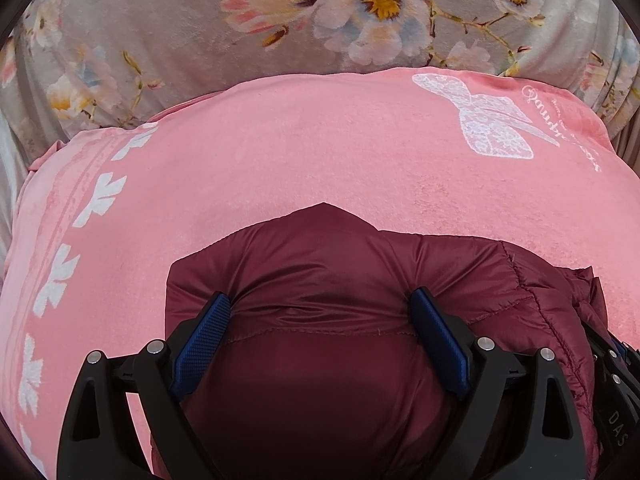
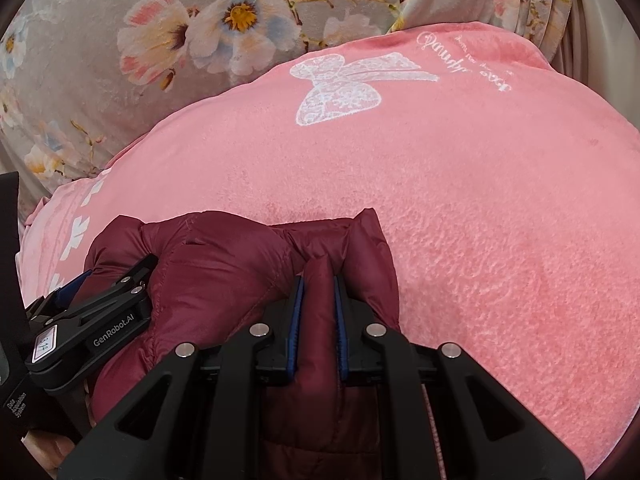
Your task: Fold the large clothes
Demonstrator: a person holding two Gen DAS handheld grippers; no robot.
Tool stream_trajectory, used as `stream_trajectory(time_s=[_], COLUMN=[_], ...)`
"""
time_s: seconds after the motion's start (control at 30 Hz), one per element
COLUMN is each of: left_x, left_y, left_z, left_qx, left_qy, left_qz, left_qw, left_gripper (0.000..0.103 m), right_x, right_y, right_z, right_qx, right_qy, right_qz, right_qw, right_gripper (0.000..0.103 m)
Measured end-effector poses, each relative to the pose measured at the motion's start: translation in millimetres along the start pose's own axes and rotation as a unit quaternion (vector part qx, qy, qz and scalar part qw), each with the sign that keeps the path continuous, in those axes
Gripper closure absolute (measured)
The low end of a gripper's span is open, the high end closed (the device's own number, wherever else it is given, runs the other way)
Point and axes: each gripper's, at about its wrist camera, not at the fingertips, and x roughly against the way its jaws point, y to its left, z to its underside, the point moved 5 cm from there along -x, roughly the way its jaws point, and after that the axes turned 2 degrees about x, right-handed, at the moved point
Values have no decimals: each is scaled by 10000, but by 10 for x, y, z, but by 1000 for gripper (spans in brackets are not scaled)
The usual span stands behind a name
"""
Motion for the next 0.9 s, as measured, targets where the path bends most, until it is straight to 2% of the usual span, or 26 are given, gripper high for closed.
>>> stream_trajectory(time_s=[0.43, 0.53, 0.6, 0.67, 0.8, 0.87, 0.9], left_x=[19, 138, 369, 625, 1003, 1097, 1117], left_y=[1, 93, 201, 279, 415, 551, 635], left_z=[-13, -7, 45, 131, 426, 635, 739], left_qx=[14, 91, 200, 269, 249, 438, 632], left_qy=[6, 151, 234, 222, 252, 425, 547], left_qz=[24, 125, 301, 494, 662, 790, 982], left_qw=[10000, 9998, 9991, 9982, 9972, 9950, 9917], left_gripper=[14, 17, 23, 24, 27, 28, 28], right_x=[-20, 53, 222, 531, 937, 1041, 1071], right_y=[-33, -99, -182, -266, -284, -288, -299], right_z=[-24, -12, 13, 73, 319, 500, 583], right_qx=[-75, -186, -226, -272, -47, 17, 3], right_qy=[5, 81, 85, -104, -130, 20, 73], right_qz=[-137, -342, -372, -310, -339, -434, -479], right_qw=[9999, 9992, 9990, 9991, 9993, 9991, 9988], right_gripper=[91, 89, 79, 59, 52, 44, 42])
